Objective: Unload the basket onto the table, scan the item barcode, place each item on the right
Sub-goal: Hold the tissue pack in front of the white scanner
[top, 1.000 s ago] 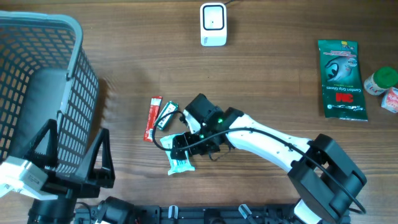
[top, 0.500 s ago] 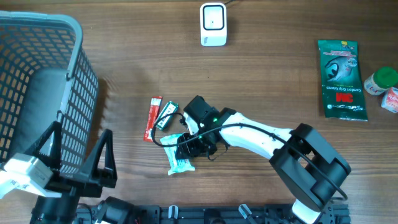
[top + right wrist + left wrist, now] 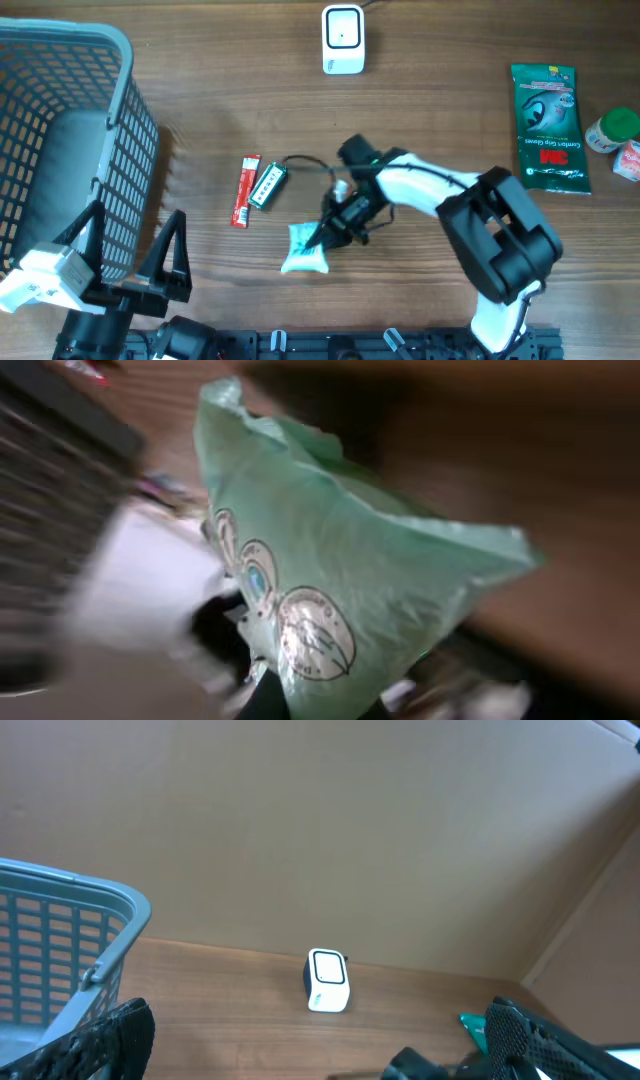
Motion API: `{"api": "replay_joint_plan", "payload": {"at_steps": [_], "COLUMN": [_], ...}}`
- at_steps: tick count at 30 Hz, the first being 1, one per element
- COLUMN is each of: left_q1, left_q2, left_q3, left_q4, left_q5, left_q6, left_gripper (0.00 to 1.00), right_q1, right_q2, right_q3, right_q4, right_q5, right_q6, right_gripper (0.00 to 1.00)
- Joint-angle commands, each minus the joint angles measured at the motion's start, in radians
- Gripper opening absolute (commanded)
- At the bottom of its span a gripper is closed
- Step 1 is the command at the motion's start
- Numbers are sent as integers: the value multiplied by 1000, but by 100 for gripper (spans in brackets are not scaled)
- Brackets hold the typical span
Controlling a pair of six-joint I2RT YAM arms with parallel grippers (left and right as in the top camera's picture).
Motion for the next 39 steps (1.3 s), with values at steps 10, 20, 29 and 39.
{"api": "replay_joint_plan", "payload": {"at_steps": [10,20,29,39], "left_q1": [-4,-4,-4,-4], "left_q2": [-3,-3,-3,-3], "left_q3": [14,14,14,13], "left_q4": [-3,-69,-119,-186], "left_q5": [-9,-104,-103,-103], "left_q6": [-40,-141,-141,-140], "left_gripper": [100,100,100,100], "right_q1": [-68,-368,-577,-570], "right_q2": [13,13,17,17], "right_q3": [-1,0,1,1], "right_q4": [351,192,-203,704], "right_q5": [-448,-406,-392,-481], "right_q6": [1102,1141,1141,1131], "right_gripper": [4,4,4,4]}}
